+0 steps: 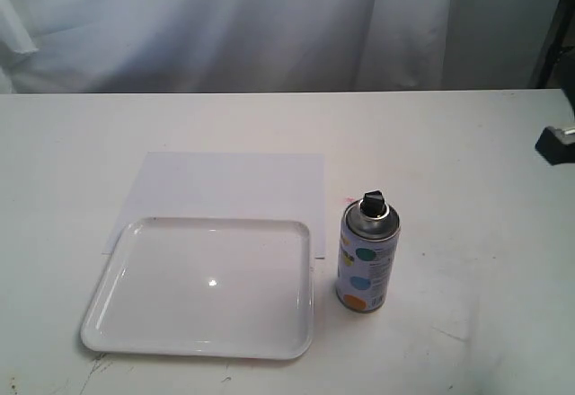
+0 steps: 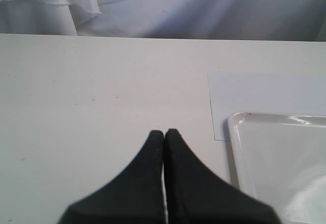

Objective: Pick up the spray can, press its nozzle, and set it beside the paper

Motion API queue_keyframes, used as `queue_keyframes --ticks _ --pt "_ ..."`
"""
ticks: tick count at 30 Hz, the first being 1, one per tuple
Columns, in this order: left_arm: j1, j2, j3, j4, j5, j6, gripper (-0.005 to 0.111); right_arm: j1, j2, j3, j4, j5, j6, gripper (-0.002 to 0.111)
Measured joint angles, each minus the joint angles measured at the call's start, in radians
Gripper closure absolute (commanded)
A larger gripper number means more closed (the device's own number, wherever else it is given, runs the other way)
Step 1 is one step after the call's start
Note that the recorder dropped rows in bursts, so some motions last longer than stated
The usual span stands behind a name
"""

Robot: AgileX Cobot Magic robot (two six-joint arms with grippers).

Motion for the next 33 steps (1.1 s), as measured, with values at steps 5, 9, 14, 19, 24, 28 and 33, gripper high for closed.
queue_keyframes --ticks 5,9,14,19,24,28,33 --pt "0.0 0.0 0.0 0.0 0.0 0.0 0.107 0.0 0.088 0.036 -0.023 -0.026 0.0 0.108" --pt "0.0 0.0 0.0 0.0 0.0 0.0 0.107 0.0 0.148 0.063 -0.087 -0.032 0.0 0.108" --pt "0.0 0.0 0.0 0.0 0.0 0.0 0.107 0.0 0.223 0.098 -0.187 -0.037 -0.02 0.108" --pt "0.0 0.0 0.0 0.0 0.0 0.0 0.107 0.0 0.297 0.128 -0.207 -0.031 -0.067 0.108" --pt "0.0 0.0 0.0 0.0 0.0 0.0 0.107 0.0 0.357 0.132 -0.238 -0.014 -0.094 0.108" --pt "0.0 0.0 0.0 0.0 0.0 0.0 0.107 0.0 0.377 0.132 -0.273 0.012 -0.105 0.108" --pt "0.0 0.0 0.0 0.0 0.0 0.0 0.107 0.0 0.379 0.132 -0.304 -0.001 -0.078 0.108"
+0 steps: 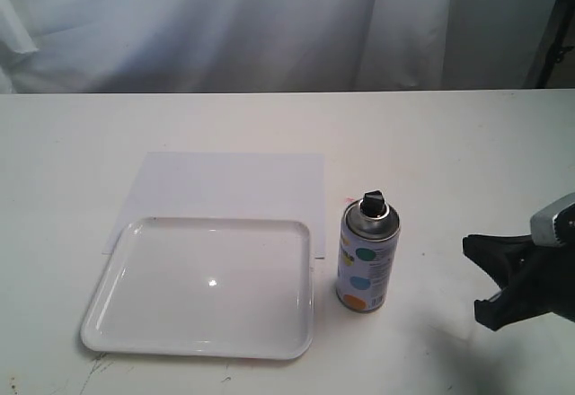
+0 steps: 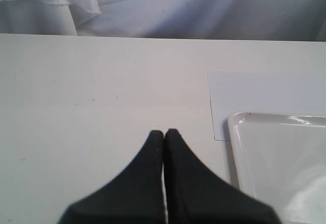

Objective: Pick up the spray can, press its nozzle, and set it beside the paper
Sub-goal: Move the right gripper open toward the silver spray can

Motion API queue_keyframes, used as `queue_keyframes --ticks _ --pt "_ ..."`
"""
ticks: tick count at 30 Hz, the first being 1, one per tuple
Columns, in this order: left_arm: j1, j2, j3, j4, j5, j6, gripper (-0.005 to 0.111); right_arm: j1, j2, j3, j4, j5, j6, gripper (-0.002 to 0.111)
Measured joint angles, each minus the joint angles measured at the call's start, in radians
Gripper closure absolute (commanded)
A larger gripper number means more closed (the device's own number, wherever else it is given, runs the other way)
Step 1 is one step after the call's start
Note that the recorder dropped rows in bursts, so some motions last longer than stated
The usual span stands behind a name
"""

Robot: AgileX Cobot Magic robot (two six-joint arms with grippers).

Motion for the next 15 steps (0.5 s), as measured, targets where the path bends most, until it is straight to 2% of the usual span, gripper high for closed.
queue_keyframes --ticks 12,15 --pt "0.0 0.0 0.0 0.0 0.0 0.0 0.107 0.0 0.0 0.0 -0.061 -0.008 0.096 0.108" --pt "0.0 0.0 0.0 0.0 0.0 0.0 0.107 0.0 0.002 0.0 -0.122 -0.004 0.131 0.102"
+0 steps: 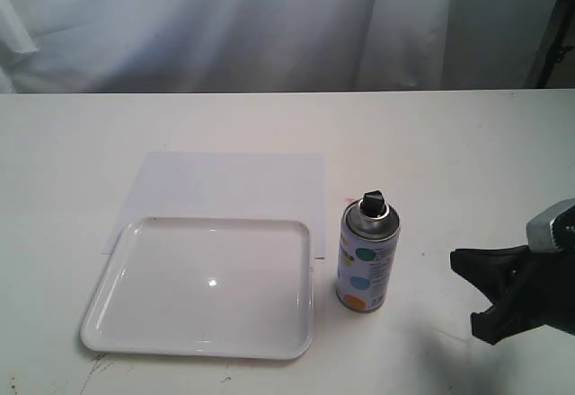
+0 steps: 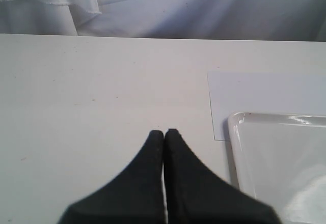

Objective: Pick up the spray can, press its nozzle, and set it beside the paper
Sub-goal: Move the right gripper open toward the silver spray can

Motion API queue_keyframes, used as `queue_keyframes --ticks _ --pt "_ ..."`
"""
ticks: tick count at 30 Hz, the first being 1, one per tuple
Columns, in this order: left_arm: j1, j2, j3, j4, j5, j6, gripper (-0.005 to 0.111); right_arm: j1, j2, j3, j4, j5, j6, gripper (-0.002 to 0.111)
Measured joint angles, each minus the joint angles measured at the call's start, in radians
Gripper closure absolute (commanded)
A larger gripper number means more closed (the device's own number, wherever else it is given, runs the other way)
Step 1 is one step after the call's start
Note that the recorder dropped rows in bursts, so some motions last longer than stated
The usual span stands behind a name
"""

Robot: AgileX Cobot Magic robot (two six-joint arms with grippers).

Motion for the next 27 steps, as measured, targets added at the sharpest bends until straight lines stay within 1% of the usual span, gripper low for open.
queue_keyframes --ticks 3,8,10,13,17,25,27 --pt "0.0 0.0 0.0 0.0 0.0 0.0 0.107 0.0 0.0 0.0 -0.048 -0.006 0.018 0.087" --pt "0.0 0.0 0.0 0.0 0.0 0.0 0.107 0.0 0.0 0.0 -0.073 -0.066 0.037 0.042" --pt "0.0 0.0 0.0 0.0 0.0 0.0 0.107 0.0 0.0 0.0 -0.073 -0.075 0.053 0.032" --pt "0.0 0.0 0.0 0.0 0.0 0.0 0.107 0.013 0.0 0.0 -0.048 -0.08 0.071 0.028" --pt "0.0 0.0 0.0 0.0 0.0 0.0 0.107 0.052 0.0 -0.002 -0.021 -0.076 0.074 0.028" --pt "0.0 0.0 0.0 0.0 0.0 0.0 0.107 0.142 0.002 -0.097 -0.011 0.029 0.086 0.028" --pt "0.0 0.0 0.0 0.0 0.0 0.0 0.107 0.167 0.003 -0.128 -0.044 0.073 0.114 0.028"
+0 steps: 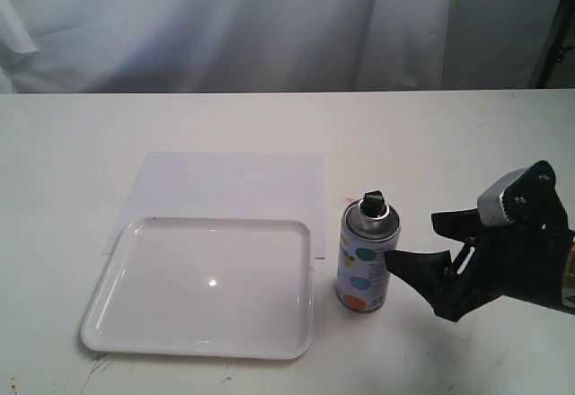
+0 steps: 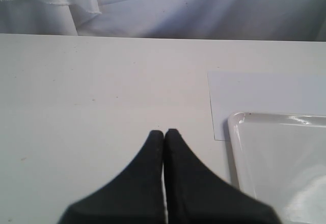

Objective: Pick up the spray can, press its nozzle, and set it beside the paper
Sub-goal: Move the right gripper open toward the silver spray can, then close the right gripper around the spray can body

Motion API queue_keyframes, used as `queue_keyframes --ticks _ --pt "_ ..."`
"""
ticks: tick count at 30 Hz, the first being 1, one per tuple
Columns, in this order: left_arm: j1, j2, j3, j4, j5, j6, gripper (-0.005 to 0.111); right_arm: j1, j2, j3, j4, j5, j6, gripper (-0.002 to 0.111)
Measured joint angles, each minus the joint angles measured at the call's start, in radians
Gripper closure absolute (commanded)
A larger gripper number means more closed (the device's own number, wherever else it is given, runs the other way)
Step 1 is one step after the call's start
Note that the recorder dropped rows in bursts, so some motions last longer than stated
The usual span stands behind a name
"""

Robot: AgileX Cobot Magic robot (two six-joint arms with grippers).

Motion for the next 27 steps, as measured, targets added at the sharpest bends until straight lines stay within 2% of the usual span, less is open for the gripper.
queue_keyframes --ticks 7,27 --pt "0.0 0.0 0.0 0.0 0.0 0.0 0.107 0.04 0.02 -0.018 -0.062 0.01 0.024 0.028" --pt "0.0 0.0 0.0 0.0 0.0 0.0 0.107 0.04 0.271 -0.175 -0.138 -0.115 0.011 0.029"
